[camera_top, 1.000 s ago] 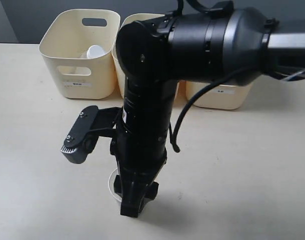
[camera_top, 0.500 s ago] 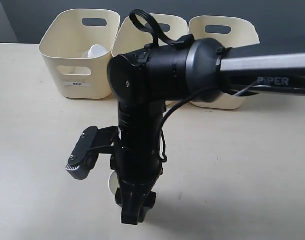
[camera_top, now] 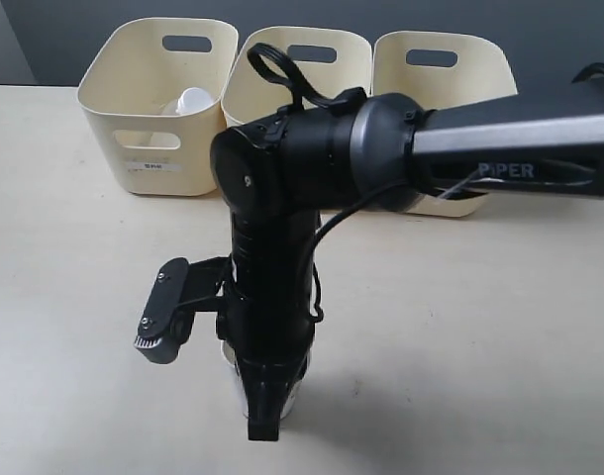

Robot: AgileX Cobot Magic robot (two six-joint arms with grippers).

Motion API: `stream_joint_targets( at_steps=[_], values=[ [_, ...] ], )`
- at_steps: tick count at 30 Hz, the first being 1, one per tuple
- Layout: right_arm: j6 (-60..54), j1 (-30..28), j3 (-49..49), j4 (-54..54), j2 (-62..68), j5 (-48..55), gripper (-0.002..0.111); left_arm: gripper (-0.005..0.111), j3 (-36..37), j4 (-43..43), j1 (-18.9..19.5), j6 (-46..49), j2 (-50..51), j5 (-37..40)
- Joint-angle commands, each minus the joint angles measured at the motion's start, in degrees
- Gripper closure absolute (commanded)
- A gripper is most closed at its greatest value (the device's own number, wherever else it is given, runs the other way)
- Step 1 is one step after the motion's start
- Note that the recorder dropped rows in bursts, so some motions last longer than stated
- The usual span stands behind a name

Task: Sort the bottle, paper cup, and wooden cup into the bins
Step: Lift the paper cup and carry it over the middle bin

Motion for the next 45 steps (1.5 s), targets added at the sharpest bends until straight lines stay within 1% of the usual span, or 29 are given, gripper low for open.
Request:
stream_joint_targets(
  at_steps=[1, 9, 12, 17, 20, 25, 30, 35, 38, 41, 44, 45],
  values=[
    [-1.58, 0.89, 0.18, -3.64, -5.87, 2.18, 0.109, 0.107, 0.10, 0.00, 0.03, -0.08, -0.28, -0.40],
    [0.74, -0.90, -0.03, -9.89, -23.78, -5.78, 0.109, 0.107, 0.10, 0.00, 0.03, -0.08, -0.28, -0.40],
    [1.96, -3.28, -0.03, -11.52, -27.86, -8.54, 0.109, 0.107, 0.10, 0.00, 0.03, -0.08, -0.28, -0.40],
    [4.28, -9.01, -0.57, -12.87, -29.48, -17.86, 0.109, 0.107, 0.10, 0.00, 0.03, -0.08, -0.28, -0.40],
    [4.65, -12.23, -2.30, -13.09, -27.79, -21.60, 0.109, 0.107, 0.10, 0.00, 0.03, -0.08, -0.28, -0.40],
    [8.42, -17.28, -7.50, -13.52, -22.28, -23.27, 0.109, 0.107, 0.10, 0.00, 0.03, -0.08, -0.28, -0.40],
    [11.56, -20.65, -14.23, -13.28, -15.08, -25.44, 0.109, 0.107, 0.10, 0.00, 0.03, -0.08, -0.28, -0.40],
    [12.08, -23.65, -20.51, -12.28, -7.15, -23.58, 0.109, 0.107, 0.10, 0.00, 0.03, -0.08, -0.28, -0.40],
    [11.97, -25.60, -25.29, -8.02, -2.08, -20.21, 0.109, 0.107, 0.10, 0.00, 0.03, -0.08, -0.28, -0.40],
    [10.75, -26.40, -30.79, -7.10, 3.83, -16.88, 0.109, 0.107, 0.10, 0.00, 0.03, -0.08, -0.28, -0.40],
    [9.49, -26.40, -35.09, -6.98, 8.55, -16.86, 0.109, 0.107, 0.10, 0.00, 0.03, -0.08, -0.28, -0.40],
    [8.44, -26.40, -37.65, -6.98, 10.66, -15.42, 0.109, 0.107, 0.10, 0.00, 0.03, -0.08, -0.28, -0.40]
  ],
)
